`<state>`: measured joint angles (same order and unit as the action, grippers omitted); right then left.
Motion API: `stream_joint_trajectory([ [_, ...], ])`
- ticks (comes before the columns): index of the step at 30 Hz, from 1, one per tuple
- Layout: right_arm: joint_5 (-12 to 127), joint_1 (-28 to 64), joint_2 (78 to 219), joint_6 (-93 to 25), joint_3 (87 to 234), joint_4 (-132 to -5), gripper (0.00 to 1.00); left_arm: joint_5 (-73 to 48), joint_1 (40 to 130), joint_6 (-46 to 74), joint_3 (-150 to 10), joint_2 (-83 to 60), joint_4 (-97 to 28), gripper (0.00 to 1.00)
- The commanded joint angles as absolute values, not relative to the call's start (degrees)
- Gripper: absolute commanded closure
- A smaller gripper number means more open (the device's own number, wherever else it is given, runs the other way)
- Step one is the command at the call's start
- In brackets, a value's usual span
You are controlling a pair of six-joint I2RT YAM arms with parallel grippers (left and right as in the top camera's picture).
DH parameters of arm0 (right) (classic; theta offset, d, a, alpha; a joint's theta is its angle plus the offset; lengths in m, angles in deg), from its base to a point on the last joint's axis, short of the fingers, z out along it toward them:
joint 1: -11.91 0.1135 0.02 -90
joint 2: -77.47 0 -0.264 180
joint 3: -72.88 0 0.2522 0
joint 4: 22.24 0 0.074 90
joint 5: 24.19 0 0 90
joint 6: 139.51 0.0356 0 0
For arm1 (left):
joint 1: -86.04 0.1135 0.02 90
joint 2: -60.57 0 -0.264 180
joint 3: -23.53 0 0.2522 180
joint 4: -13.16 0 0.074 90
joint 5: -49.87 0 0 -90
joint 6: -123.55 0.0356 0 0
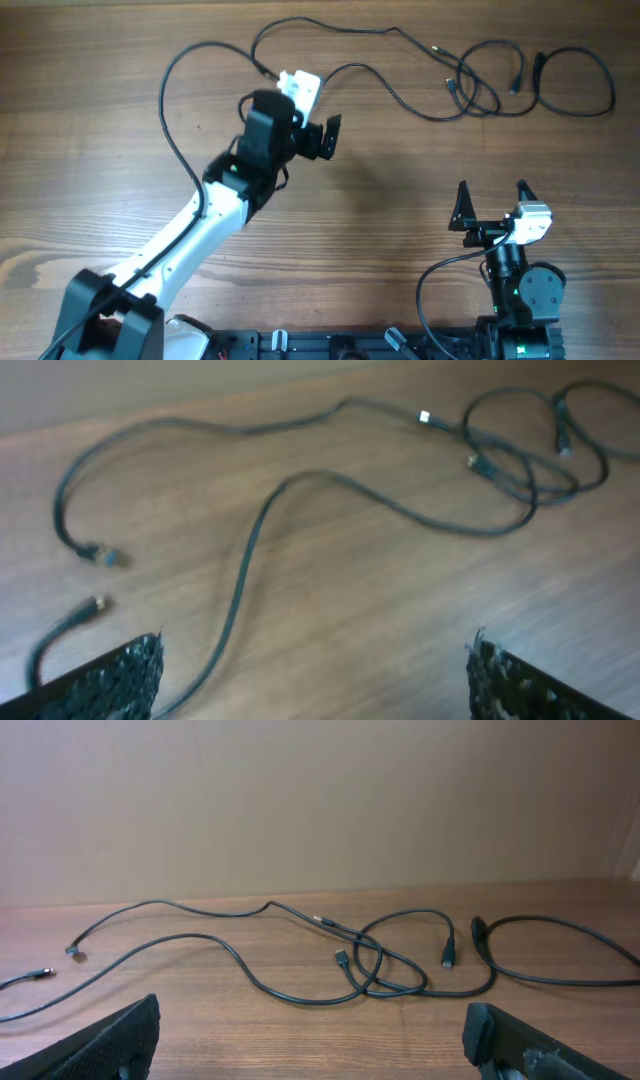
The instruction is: Untangle cables
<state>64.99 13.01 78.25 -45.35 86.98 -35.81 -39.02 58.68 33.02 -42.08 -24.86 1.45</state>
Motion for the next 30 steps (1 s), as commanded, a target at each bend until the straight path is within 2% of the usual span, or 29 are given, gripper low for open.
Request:
stream_joint_trajectory([
  [1,64.9,13.3,77.7,-46.3,86.9,-35.7,0.00,-39.6,59.6,30.4,-35.3,-24.9,5.7,0.00],
  [7,64.9,13.3,77.7,-46.3,86.9,-35.7,0.00,-39.6,61.5,21.4,-27.5,-24.6,10.8,0.00],
  [16,64.9,13.3,77.7,-46.3,86.9,-35.7,0.00,-39.6,64.0,15.7,-11.5,-20.3,25.1,0.00],
  [30,64.9,13.3,77.7,-46.4,86.9,-35.7,0.00,-39.6,66.3,13.3,-1.5,-15.2,25.4,0.00],
])
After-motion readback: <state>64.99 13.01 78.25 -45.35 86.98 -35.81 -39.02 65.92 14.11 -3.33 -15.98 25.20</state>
